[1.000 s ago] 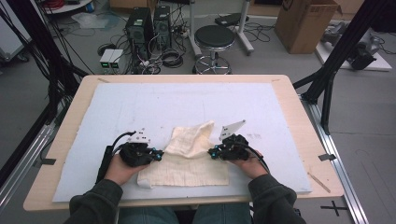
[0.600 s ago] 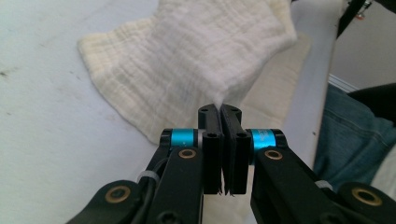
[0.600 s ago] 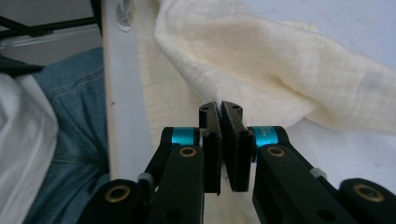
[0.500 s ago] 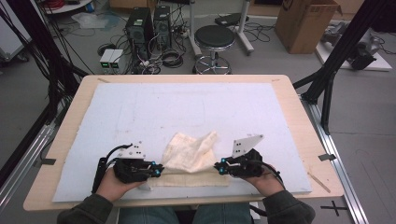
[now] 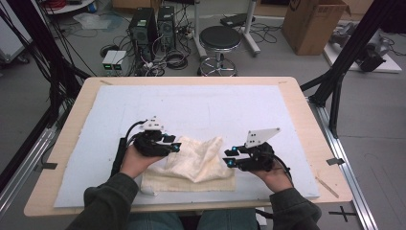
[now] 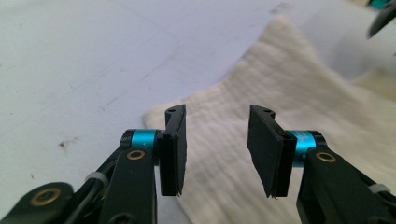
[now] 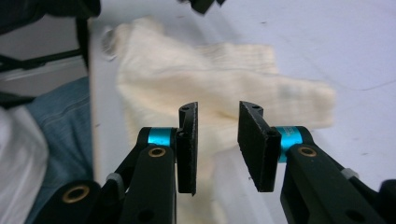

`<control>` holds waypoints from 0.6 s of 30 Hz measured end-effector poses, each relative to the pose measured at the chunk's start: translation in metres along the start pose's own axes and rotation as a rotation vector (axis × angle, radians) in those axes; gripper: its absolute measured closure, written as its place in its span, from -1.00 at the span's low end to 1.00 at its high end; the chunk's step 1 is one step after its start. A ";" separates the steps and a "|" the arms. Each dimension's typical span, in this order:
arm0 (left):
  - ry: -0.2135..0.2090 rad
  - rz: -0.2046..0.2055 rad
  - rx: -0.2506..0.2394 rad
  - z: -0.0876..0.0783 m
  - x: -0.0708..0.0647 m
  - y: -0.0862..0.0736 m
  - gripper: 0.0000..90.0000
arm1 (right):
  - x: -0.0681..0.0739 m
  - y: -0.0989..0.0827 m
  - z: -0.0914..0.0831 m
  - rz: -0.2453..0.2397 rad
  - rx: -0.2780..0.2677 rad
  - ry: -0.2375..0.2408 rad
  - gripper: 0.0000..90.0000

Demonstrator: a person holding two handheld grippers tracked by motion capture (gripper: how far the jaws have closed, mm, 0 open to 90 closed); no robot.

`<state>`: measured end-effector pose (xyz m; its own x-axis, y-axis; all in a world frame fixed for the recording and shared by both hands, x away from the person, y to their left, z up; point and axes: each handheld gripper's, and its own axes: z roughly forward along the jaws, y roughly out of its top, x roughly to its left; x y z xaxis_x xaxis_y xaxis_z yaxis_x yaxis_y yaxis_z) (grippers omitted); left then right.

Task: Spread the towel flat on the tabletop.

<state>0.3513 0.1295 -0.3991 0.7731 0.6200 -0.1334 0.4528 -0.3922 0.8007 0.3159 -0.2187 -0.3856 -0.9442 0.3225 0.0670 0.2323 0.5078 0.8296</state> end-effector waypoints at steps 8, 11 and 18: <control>0.081 -0.058 0.107 0.037 0.019 -0.007 0.31 | -0.021 -0.009 0.008 0.075 0.024 -0.036 0.48; 0.098 -0.031 0.158 0.043 0.017 -0.010 0.37 | -0.024 -0.012 0.009 0.087 0.025 -0.042 0.47; 0.133 0.019 0.161 0.045 0.009 -0.009 0.91 | -0.027 -0.015 0.013 0.102 0.042 -0.051 0.44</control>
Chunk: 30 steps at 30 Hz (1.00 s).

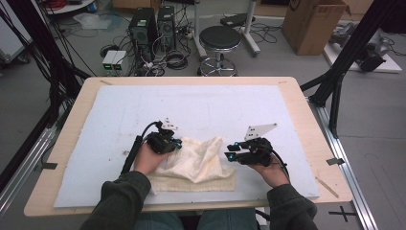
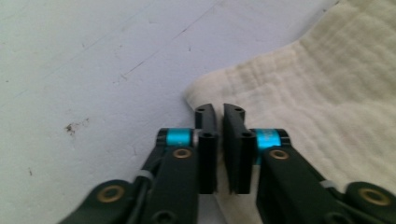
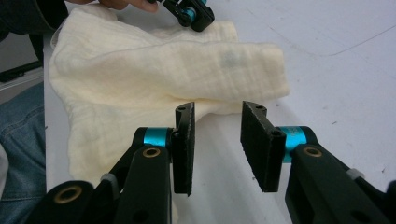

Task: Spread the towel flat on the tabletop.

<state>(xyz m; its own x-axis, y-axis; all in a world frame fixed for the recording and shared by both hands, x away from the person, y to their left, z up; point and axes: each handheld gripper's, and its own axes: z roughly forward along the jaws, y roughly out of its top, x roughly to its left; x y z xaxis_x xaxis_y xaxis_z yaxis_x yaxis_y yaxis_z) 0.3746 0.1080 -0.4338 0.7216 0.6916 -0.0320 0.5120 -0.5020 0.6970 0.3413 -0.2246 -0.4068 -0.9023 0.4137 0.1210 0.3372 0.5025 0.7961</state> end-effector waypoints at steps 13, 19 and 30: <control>0.041 -0.015 -0.050 -0.065 0.021 -0.024 0.93 | -0.002 0.010 0.016 0.016 0.019 0.004 0.39; 0.074 -0.066 -0.076 -0.086 0.036 -0.055 0.93 | 0.000 0.021 0.036 0.019 0.045 0.013 0.39; 0.108 -0.134 -0.104 -0.096 0.051 -0.084 0.93 | -0.009 0.035 0.059 0.092 0.063 -0.021 0.45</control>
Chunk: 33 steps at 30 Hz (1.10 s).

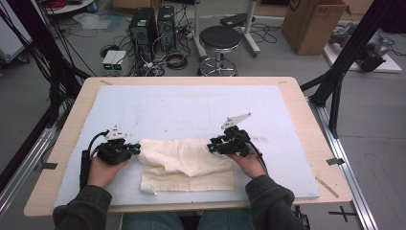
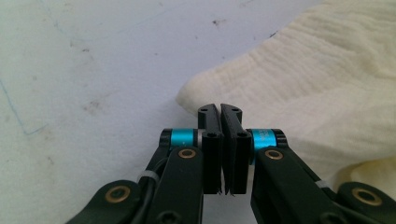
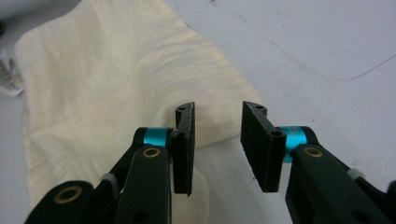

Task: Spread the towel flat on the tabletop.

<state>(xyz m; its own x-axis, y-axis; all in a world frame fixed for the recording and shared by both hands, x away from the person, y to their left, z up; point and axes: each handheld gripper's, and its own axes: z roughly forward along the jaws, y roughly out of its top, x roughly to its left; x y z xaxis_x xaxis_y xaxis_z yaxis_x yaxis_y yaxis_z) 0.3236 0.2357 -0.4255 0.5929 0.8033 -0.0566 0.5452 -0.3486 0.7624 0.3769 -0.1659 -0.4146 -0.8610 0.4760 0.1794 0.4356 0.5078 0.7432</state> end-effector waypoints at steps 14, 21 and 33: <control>0.015 -0.022 0.020 -0.002 0.010 -0.011 0.92 | -0.004 0.002 0.030 0.013 0.080 -0.008 0.52; 0.015 -0.024 0.023 0.001 0.011 -0.011 0.92 | -0.016 0.001 0.029 0.061 0.060 -0.043 0.52; -0.018 -0.046 -0.022 0.006 0.006 -0.005 0.92 | -0.014 0.003 0.022 0.013 0.059 -0.018 0.98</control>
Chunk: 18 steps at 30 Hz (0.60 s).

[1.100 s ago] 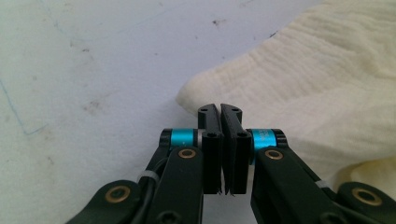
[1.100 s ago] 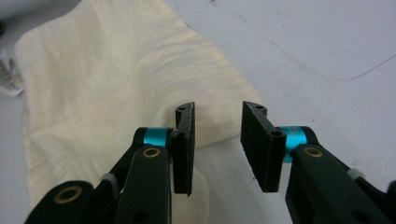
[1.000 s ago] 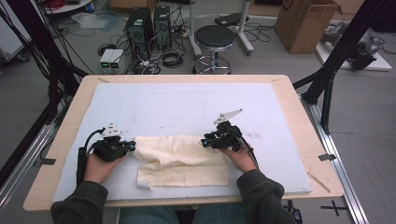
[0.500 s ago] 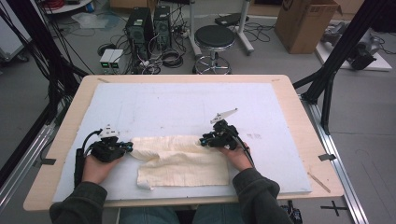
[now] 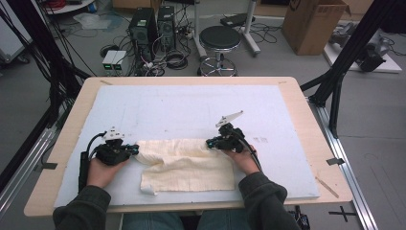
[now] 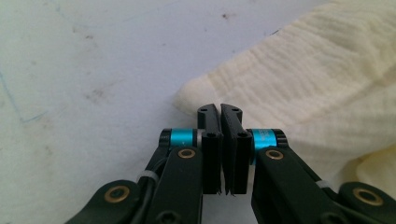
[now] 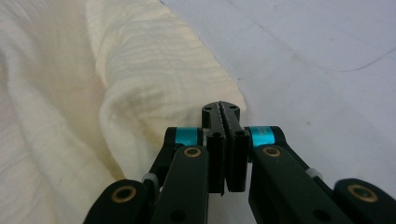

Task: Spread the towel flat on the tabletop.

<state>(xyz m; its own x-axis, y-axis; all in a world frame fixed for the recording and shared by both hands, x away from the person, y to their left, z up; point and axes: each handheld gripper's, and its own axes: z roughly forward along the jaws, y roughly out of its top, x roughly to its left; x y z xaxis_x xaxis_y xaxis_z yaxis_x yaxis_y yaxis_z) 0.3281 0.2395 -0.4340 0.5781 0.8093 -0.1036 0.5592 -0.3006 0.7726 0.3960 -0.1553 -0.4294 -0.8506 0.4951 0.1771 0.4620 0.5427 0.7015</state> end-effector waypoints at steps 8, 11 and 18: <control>0.004 0.019 -0.001 0.008 -0.007 0.009 0.92 | -0.008 0.001 -0.020 0.010 -0.038 -0.095 0.99; 0.002 0.005 -0.006 0.013 -0.006 0.010 0.92 | -0.013 0.003 -0.028 0.025 -0.065 -0.160 0.99; 0.000 -0.013 -0.003 0.025 -0.006 0.015 0.92 | -0.024 0.001 -0.020 0.085 -0.058 -0.142 0.56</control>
<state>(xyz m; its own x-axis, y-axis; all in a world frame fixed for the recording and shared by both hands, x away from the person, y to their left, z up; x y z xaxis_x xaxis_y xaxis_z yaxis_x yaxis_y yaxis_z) 0.3478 0.2176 -0.4373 0.5706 0.8134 -0.1133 0.5647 -0.2884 0.7733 0.4117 -0.1802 -0.4196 -0.7628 0.6311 0.1409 0.5123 0.4569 0.7272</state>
